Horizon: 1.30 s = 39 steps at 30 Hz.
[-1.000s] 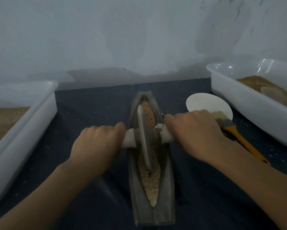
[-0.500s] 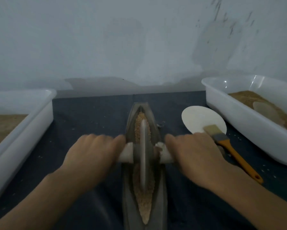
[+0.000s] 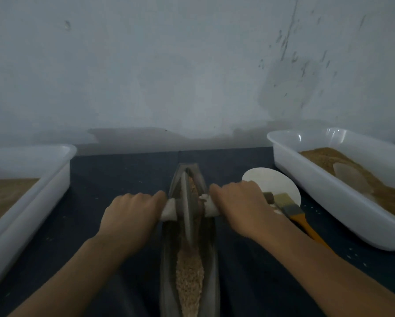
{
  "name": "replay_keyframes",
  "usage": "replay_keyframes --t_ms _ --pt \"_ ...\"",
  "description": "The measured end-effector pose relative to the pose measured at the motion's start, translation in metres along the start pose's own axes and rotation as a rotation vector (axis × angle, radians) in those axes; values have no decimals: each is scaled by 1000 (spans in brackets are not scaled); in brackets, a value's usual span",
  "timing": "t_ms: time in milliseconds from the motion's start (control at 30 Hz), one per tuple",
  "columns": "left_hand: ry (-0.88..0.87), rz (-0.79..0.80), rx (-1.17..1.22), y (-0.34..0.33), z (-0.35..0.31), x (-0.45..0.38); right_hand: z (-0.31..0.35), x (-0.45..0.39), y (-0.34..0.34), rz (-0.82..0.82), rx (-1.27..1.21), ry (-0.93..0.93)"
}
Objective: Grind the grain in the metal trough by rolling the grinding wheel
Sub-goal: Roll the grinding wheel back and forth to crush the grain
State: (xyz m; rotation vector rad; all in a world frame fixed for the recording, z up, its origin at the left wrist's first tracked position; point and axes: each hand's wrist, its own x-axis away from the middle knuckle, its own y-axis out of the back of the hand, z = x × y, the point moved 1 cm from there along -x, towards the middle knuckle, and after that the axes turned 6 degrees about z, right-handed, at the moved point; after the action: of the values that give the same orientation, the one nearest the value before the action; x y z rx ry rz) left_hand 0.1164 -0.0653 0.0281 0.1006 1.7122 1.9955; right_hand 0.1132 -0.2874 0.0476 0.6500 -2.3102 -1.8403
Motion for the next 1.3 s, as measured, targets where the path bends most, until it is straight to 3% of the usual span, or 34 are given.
replay_keyframes --t_ms 167,400,500,733,900,1067,1133,1300 --pt "-145 -57 20 11 -9 35 13 44 -1 42 -30 32" --pt "-39 -73 36 -6 0 4 2 -8 -6 -14 61 -5" --pt "20 -110 -64 -9 0 -17 -9 -29 -14 -30 80 -30" --pt "-13 69 -23 3 -4 15 0 20 -4 54 -57 61" --pt "-156 49 -14 15 -11 46 14 46 6 134 -37 71" --pt "-80 39 -95 6 -6 12 2 13 -10 53 -30 -13" --pt "-29 -40 -114 -3 -2 -7 -5 -6 -15 5 -11 -17" --pt "23 10 -93 -3 2 -17 -8 -18 -11 -15 22 0"
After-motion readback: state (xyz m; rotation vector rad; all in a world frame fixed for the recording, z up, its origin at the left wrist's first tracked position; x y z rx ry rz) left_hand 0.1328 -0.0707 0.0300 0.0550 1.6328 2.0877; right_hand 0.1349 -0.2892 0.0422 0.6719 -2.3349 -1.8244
